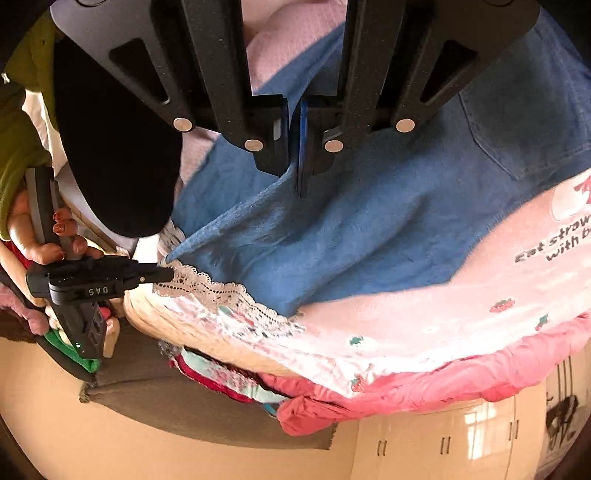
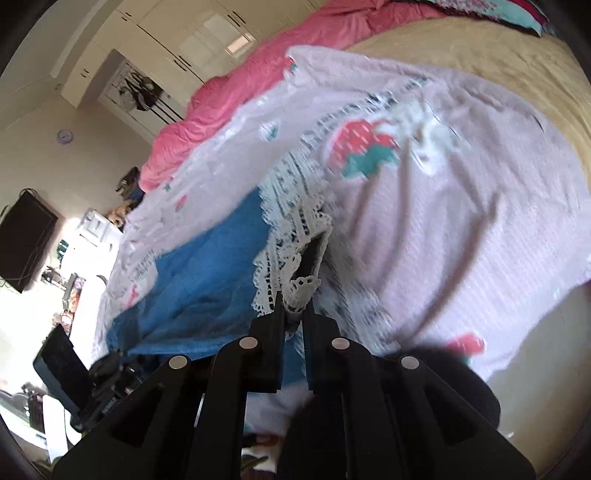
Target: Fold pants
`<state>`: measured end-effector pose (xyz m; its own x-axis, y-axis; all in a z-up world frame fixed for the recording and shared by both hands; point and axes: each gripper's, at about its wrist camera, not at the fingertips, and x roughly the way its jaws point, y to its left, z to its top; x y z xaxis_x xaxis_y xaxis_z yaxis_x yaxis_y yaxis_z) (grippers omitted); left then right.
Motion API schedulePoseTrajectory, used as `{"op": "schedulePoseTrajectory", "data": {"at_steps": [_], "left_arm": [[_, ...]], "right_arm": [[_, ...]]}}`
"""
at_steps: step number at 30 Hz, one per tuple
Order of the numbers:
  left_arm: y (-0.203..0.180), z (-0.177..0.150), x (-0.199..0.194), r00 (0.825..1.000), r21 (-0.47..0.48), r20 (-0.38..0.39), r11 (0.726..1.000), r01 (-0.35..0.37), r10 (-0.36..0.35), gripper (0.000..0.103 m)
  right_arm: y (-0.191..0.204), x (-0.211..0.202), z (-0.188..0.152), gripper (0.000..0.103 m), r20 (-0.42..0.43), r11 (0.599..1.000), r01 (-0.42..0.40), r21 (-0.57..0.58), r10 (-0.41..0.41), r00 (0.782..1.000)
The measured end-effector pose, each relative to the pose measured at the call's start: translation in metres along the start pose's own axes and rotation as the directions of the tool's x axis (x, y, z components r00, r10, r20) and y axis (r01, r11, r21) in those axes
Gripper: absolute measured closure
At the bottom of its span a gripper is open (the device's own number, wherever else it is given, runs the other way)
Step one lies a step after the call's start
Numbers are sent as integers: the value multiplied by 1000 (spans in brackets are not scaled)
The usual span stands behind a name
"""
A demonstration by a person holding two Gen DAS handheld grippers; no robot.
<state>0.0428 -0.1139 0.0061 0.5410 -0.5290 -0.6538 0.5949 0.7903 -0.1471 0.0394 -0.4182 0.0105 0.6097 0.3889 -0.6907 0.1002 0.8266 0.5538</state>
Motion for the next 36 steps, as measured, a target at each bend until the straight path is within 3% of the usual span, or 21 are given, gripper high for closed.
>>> {"op": "schedulePoseTrajectory", "data": {"at_steps": [5,10,12,14,23,25,26,29,31,34,36], "left_arm": [[-7,-11,13,998,36,-61,999,-18,20,103],[-4,-15,17,997,33,-80,999,-21,24,103],[-5,-16,18,996,41,-83,999,-21,25,103],[-6,-17,18,996,50,-87,999,-22,26,103],[-14,-26,22,991,85,-134,996,-12,24,103],[-12,-27,23,990,75,-136,997,-10,20,103],[-11,-26,22,991,65,-132,998,-2,11,103],[-11,-26,19,992,66,-126,998,-2,10,99],[-12,-28,17,992,68,-128,998,-8,17,84],[-12,-32,10,991,64,-128,998,-21,29,78],[-9,-36,3,992,48,-122,998,-37,42,78]], "right_arm": [[-16,6,-13,95,-48,999,-2,49,4,999],[-26,-3,-12,80,-24,997,-9,78,11,1000],[-27,-5,-9,80,-20,998,-2,59,3,1000],[-23,-4,-9,92,-21,1000,20,11,-20,1000],[-17,13,-16,91,-65,975,189,-118,-197,978],[-17,10,-17,75,-54,969,215,-124,-222,973],[-16,7,-18,74,-43,965,226,-136,-233,972],[1,-11,-21,73,54,934,265,-237,-260,964],[25,-18,-30,73,99,891,264,-369,-244,965],[61,-9,-48,64,59,812,187,-552,-186,981],[87,5,-69,64,5,728,123,-675,-162,987]]}}
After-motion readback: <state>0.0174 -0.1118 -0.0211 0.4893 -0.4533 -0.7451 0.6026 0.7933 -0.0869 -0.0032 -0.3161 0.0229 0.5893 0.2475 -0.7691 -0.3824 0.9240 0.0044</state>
